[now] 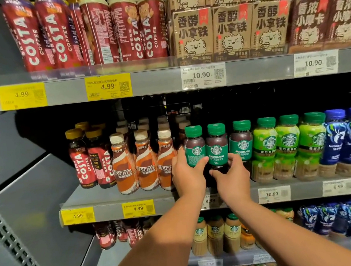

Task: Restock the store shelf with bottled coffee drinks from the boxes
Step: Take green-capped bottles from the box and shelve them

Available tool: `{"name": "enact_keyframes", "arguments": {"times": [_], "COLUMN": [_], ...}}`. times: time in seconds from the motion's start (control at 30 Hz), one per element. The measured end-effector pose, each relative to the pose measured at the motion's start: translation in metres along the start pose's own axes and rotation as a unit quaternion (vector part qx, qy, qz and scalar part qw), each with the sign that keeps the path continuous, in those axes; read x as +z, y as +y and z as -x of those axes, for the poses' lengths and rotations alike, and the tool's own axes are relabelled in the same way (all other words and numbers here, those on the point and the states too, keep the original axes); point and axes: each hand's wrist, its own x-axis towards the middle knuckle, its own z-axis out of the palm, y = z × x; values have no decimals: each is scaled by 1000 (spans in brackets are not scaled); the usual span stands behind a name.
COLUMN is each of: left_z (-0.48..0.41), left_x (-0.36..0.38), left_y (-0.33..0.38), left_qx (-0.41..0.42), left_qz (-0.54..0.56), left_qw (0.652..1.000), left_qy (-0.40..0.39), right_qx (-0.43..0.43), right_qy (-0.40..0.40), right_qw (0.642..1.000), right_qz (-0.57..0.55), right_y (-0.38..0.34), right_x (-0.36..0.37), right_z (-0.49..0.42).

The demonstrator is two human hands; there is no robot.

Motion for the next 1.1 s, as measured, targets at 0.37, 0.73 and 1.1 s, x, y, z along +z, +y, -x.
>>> {"name": "enact_keyframes", "arguments": {"times": [0.37, 0.73, 1.1], "left_z": [2, 4, 3], "left_x": [-4, 3, 3], "left_y": [-6, -6, -7], "left_qx": [22, 43, 46], "left_qz": [-17, 31, 27], "left_qw": [999, 998, 997], "left_qy": [-22, -42, -56], "right_qx": [-38, -11, 1], "right_qy": [39, 76, 78], "right_qw": [997, 995, 995], "right_qz": [52, 57, 61], "right_y": [0, 9, 9], "right_x": [-3, -14, -17], "right_z": [8, 5, 2]}}
